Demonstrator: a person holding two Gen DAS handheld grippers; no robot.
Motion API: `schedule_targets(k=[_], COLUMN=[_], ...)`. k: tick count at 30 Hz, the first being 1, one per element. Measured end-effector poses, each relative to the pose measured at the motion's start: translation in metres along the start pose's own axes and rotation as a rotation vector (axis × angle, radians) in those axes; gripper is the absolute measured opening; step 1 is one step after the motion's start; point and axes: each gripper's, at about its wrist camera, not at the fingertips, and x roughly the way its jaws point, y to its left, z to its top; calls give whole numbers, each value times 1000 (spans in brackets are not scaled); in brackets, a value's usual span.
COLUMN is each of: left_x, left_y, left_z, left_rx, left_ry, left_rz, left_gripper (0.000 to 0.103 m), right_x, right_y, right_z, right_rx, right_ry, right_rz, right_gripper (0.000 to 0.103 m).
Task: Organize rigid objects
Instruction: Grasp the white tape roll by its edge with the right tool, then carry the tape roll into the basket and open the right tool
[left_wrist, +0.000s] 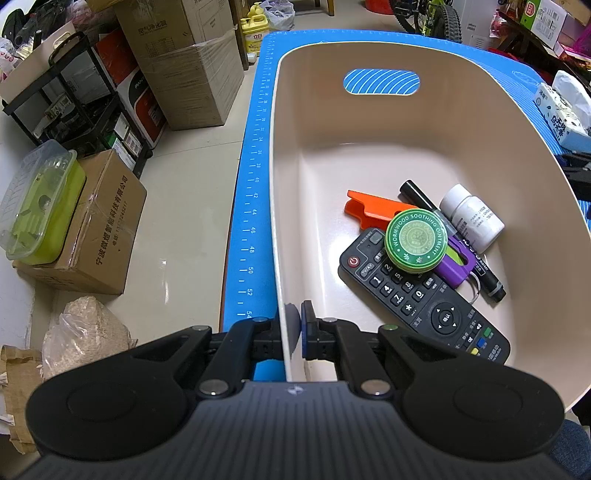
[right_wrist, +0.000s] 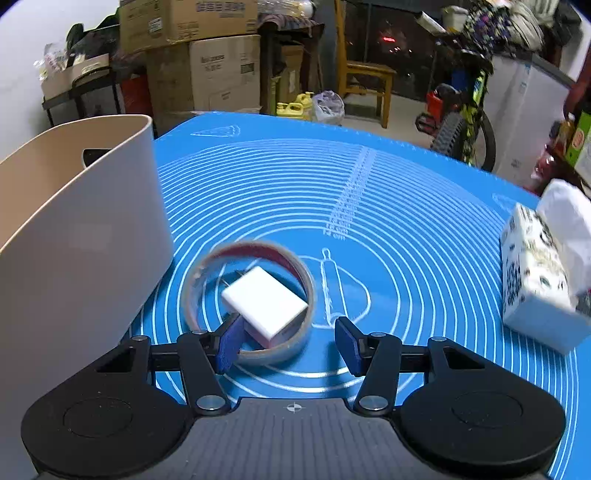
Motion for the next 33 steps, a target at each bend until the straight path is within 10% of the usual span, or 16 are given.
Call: schedule_targets(k=[7, 15, 33], left_x=[-2, -2, -2], left_y=[1, 1, 0], left_z=[-1, 0, 0], left_rx=[3, 4, 4], left_ry=[0, 1, 1], left_rz=[4, 5, 6], left_gripper=[8, 8, 8], right_x=[1, -4, -60], right_y=[-12, -8, -13], right_z=[-13, -20, 11], right_rx=[54, 38, 77], right_ry=[-2, -54, -178], right_rz=[10, 5, -40], right_gripper=[58, 21, 17])
